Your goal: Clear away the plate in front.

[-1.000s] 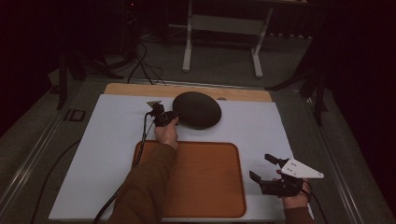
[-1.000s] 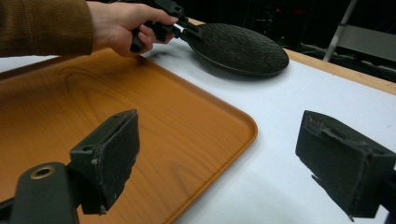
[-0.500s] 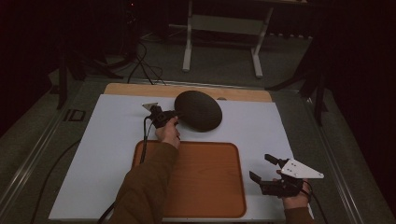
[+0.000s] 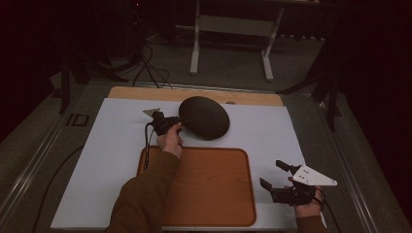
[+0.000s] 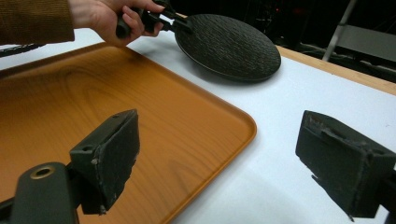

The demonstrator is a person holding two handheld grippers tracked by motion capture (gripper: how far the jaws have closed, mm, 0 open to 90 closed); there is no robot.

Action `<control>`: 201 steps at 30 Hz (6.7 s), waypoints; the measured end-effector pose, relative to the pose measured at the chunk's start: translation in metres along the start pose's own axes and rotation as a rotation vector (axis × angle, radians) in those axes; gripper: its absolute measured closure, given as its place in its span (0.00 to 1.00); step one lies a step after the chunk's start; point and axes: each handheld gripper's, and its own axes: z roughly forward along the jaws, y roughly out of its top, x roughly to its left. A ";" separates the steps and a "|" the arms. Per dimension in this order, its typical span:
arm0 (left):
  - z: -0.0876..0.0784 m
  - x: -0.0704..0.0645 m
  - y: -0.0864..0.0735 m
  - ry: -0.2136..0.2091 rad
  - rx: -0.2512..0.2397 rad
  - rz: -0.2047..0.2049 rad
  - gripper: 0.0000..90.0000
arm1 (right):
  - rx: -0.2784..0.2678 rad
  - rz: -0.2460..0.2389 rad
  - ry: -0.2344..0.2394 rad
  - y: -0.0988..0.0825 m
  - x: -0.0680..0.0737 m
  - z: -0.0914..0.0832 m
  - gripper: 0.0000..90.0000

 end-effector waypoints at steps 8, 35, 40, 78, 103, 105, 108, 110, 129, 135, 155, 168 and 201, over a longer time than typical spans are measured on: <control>-0.019 -0.004 -0.002 -0.032 -0.009 0.023 0.94 | 0.000 0.000 -0.003 0.000 0.000 0.000 0.15; -0.087 0.011 -0.015 -0.097 -0.007 0.012 0.94 | 0.009 -0.005 0.001 0.001 0.002 0.002 0.15; -0.099 0.016 -0.016 -0.101 -0.015 0.015 0.93 | 0.009 -0.007 0.000 0.001 0.002 0.002 0.15; -0.151 0.040 -0.051 -0.146 0.024 0.037 0.93 | 0.011 -0.010 -0.004 0.000 0.002 0.002 0.15; -0.166 0.052 -0.076 -0.141 0.089 0.059 0.92 | 0.012 -0.015 -0.003 0.001 0.002 0.001 0.15; -0.166 0.054 -0.079 -0.135 0.101 0.063 0.92 | 0.012 -0.014 -0.003 0.001 0.002 0.001 0.15; -0.167 0.056 -0.083 -0.132 0.117 0.068 0.92 | 0.011 -0.017 -0.002 0.001 0.003 0.001 0.15; -0.168 0.057 -0.086 -0.135 0.126 0.069 0.92 | 0.012 -0.016 -0.001 0.001 0.003 0.001 0.15; -0.158 0.064 -0.113 -0.110 0.245 0.086 0.91 | 0.013 -0.017 0.001 0.001 0.003 0.001 0.15; -0.153 0.062 -0.119 -0.118 0.276 0.098 0.90 | 0.015 -0.016 0.001 0.001 0.003 0.001 0.15; -0.147 0.050 -0.128 0.167 0.396 0.445 0.74 | 0.021 -0.017 0.008 0.002 0.004 0.002 0.15; -0.153 0.014 -0.135 0.342 0.307 0.856 0.52 | 0.024 -0.020 0.008 0.001 0.004 0.002 0.15; -0.242 -0.010 -0.096 0.251 -0.137 1.292 0.27 | 0.024 0.001 0.024 0.002 0.004 0.000 0.15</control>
